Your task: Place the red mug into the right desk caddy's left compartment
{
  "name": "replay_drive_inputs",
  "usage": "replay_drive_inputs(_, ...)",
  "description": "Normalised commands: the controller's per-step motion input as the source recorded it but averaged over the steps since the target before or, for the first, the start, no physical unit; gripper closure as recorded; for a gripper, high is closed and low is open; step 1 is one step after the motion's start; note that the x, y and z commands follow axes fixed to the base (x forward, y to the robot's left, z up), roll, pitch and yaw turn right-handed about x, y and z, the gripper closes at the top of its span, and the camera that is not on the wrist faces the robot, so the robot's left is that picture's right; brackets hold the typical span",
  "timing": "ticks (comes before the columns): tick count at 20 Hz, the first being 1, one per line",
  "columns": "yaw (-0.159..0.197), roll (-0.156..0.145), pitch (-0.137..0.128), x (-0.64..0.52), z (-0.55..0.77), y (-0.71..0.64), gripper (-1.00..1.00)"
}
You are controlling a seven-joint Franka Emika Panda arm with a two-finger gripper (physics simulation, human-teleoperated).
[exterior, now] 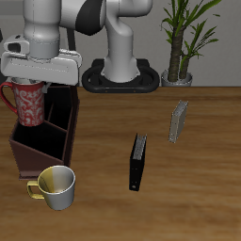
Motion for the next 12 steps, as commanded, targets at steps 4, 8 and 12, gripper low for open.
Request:
replay_drive_inputs(4, -0.026, -0.025, 0.012, 0.09, -0.22, -0.03, 1.00)
replay_drive_inputs(8, -0.010, -0.010, 0.002, 0.12, -0.21, -0.03, 1.00)
replay_drive_inputs(12, -0.020, -0.017, 0.029, 0.10, -0.27, 0.01, 1.00)
